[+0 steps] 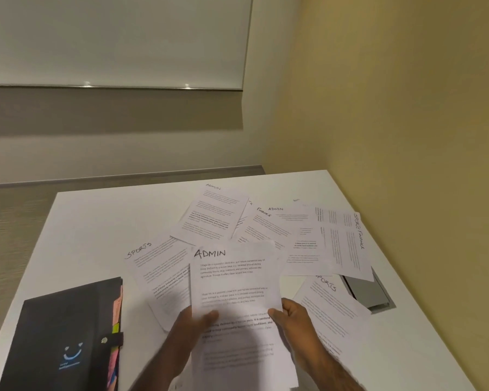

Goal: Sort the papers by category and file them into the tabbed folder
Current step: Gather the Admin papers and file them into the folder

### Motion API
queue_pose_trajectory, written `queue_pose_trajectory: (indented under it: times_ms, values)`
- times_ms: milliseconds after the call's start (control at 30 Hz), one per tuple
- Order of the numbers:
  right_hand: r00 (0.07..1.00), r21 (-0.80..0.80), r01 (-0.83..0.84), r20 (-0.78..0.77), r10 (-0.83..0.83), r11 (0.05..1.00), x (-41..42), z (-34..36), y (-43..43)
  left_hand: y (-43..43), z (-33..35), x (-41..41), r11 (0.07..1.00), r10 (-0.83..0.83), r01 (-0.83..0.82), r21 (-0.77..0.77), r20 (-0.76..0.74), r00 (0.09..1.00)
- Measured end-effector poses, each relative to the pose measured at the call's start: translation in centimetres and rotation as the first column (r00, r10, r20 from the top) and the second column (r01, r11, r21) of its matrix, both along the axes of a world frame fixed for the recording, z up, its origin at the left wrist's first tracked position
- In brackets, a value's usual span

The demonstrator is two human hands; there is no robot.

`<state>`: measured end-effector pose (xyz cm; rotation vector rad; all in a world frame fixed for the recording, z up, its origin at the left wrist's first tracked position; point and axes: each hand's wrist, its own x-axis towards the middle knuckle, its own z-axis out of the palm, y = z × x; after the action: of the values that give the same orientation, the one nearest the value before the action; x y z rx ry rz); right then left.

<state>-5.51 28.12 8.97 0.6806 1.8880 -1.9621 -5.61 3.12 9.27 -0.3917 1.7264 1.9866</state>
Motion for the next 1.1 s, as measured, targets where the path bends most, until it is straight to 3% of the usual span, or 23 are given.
queue_pose_trajectory:
  times_ms: [133, 333, 433, 533, 600, 667, 900, 1100]
  values:
    - [1.000, -0.002, -0.004, 0.010, 0.004, 1.000, -3.2, -0.5, 1.6, 1.3, -0.4, -0.7, 0.998, 0.008, -0.014, 0.068, 0.087, 0.996]
    - [0.991, 0.124, -0.136, 0.022, 0.135, 0.983, -8.5, -0.8, 3.9, 3.4, -0.4, -3.6, 0.995, 0.094, -0.093, -0.025, 0.040, 0.995]
    - [0.998, 0.296, 0.058, -0.017, -0.056, 0.953, -12.0, -1.9, 6.5, 3.8, -0.8, -4.8, 0.988, 0.131, -0.129, -0.090, 0.019, 0.991]
    - [0.983, 0.676, 0.160, -0.040, -0.181, 0.719, -15.3, -4.0, 11.2, 4.6, -1.5, -5.5, 0.961, 0.222, -0.216, -0.173, 0.013, 0.975]
    - [0.978, 0.851, 0.061, 0.054, -0.202, 0.521, -16.8, -6.1, 13.8, 4.9, -2.2, -5.7, 0.941, 0.297, -0.285, -0.181, 0.042, 0.954]
    - [0.960, 0.898, -0.084, 0.189, -0.207, 0.433, -17.9, -7.9, 15.2, 4.8, -2.4, -5.8, 0.938, 0.334, -0.320, -0.132, 0.097, 0.938]
    - [0.906, 0.844, -0.240, 0.372, -0.203, 0.479, -19.5, -9.4, 15.3, 4.6, -2.7, -6.4, 0.915, 0.395, -0.371, -0.160, 0.165, 0.903]
    - [0.962, 0.779, 0.048, 0.133, -0.239, 0.625, -18.4, -7.4, 16.6, 4.8, -2.5, -6.9, 0.927, 0.369, -0.350, -0.136, 0.148, 0.918]
